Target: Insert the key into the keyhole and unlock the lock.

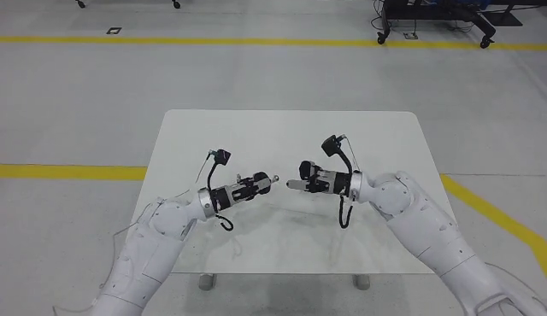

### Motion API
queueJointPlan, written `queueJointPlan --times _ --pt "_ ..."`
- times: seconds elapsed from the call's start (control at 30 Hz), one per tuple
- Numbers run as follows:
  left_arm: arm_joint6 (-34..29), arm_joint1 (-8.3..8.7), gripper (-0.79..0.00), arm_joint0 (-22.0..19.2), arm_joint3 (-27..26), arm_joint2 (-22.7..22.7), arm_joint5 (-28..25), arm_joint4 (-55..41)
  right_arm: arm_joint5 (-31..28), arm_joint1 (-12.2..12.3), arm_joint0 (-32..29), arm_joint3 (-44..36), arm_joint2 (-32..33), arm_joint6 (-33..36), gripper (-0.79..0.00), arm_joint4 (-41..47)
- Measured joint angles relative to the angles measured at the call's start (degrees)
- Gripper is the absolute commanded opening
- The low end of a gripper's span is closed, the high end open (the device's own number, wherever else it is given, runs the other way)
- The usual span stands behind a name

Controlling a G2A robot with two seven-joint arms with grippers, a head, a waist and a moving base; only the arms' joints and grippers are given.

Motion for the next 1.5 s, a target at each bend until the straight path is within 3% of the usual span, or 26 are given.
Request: queueJointPlan --times 0.03,0.17,0.23,0.4,0.57,1.0,1.1,1.4,1.43,1.47,1.5 --pt "-0.47 0.05 -0.785 -0.02 -0.17 0.21 -0.55 0.00 -0.02 0.18 -0.29 -0.41 0.49 0.66 -0.317 0.32" --pt "-0.66 0.22 -0.785 -0.02 -0.48 0.54 -2.45 1.01 -1.13 0.61 -0.91 -0.96 1.09 4.51 -0.342 1.58" --pt "-0.53 0.23 -0.785 0.20 -0.79 1.02 -3.20 1.43 -1.67 0.66 -0.91 -0.63 0.88 6.28 -0.394 2.55" --pt "-0.73 0.26 -0.785 0.34 -1.31 2.41 -4.26 2.41 -3.27 0.52 -0.57 0.48 0.20 8.93 -0.317 5.92" --pt "-0.88 0.32 -0.785 0.33 -1.48 3.22 -4.34 2.19 -4.47 0.40 -0.41 1.04 -0.53 10.84 -0.348 7.93" --pt "-1.81 0.75 -0.785 0.00 -1.48 4.44 -4.87 1.95 -5.17 0.34 -0.59 0.52 -1.38 12.34 -0.650 8.69" --pt "-1.74 0.86 -0.785 -0.14 -1.29 4.48 -5.05 1.74 -5.34 0.41 -0.73 0.41 -1.34 12.75 -0.785 9.15" --pt "0.67 0.98 -0.785 -0.20 -1.14 4.89 -4.96 2.43 -5.92 0.55 -1.32 -0.58 -1.48 14.02 -0.785 11.13" --pt "0.88 0.98 -0.637 -0.22 -1.12 4.96 -4.97 2.47 -6.08 0.56 -1.37 -0.60 -1.50 14.25 -0.785 11.72" --pt "1.18 0.98 -0.376 -0.24 -1.08 4.99 -4.98 2.47 -6.23 0.58 -1.40 -0.58 -1.51 14.51 -0.785 12.33" --pt "1.86 0.98 0.000 -0.25 -1.00 4.92 -4.95 2.45 -6.35 0.59 -1.39 -0.47 -1.49 14.80 -0.785 13.04"
